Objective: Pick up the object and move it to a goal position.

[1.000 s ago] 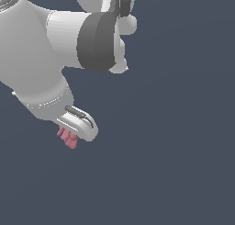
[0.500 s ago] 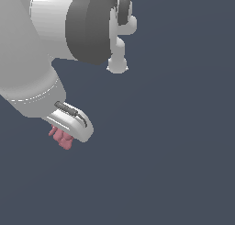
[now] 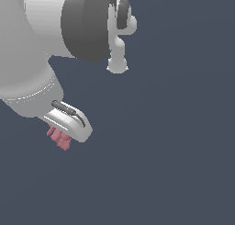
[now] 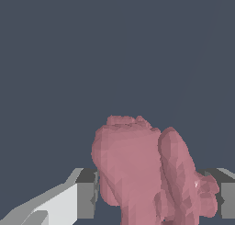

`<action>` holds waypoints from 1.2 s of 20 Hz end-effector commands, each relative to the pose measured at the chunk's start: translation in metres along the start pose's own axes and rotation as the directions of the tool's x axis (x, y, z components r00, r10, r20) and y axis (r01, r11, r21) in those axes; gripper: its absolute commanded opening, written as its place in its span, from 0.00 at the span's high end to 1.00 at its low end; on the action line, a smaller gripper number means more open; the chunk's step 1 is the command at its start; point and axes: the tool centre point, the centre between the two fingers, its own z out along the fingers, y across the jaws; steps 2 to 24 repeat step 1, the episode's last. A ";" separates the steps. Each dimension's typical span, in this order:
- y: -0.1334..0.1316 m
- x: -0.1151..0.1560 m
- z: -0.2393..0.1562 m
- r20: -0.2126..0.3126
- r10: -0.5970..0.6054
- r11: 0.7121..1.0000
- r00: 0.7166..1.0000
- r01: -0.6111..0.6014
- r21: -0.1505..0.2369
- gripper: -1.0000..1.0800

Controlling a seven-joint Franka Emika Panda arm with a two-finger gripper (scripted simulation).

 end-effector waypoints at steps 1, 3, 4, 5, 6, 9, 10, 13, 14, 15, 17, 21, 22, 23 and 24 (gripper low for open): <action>0.000 0.000 -0.001 0.000 0.000 1.000 1.000 0.000 0.000 1.00; 0.000 0.000 -0.001 0.000 0.000 1.000 1.000 0.000 0.000 1.00; 0.000 0.000 -0.001 0.000 0.000 1.000 1.000 0.000 0.000 1.00; 0.000 0.000 -0.001 0.000 0.000 1.000 1.000 0.000 0.000 1.00; 0.000 0.000 -0.001 0.000 0.000 1.000 1.000 0.000 0.000 1.00; 0.000 0.000 -0.001 0.000 0.000 1.000 1.000 0.000 0.000 1.00; 0.000 0.000 -0.001 0.000 0.000 1.000 1.000 0.000 0.000 1.00; 0.000 0.000 -0.001 0.000 0.000 1.000 1.000 0.000 0.000 1.00; 0.000 0.000 -0.001 0.000 0.000 1.000 1.000 0.000 0.000 1.00; 0.000 0.000 -0.001 0.000 0.000 1.000 1.000 0.000 0.000 1.00; 0.000 0.000 -0.001 0.000 0.000 1.000 1.000 0.000 0.000 1.00; 0.000 0.000 -0.001 0.000 0.000 1.000 1.000 0.000 0.000 1.00; 0.000 0.000 -0.001 0.000 0.000 1.000 1.000 0.000 0.000 1.00; 0.000 0.000 -0.001 0.000 0.000 1.000 1.000 0.000 0.000 1.00; 0.000 0.000 -0.001 0.000 0.000 1.000 1.000 0.000 0.000 1.00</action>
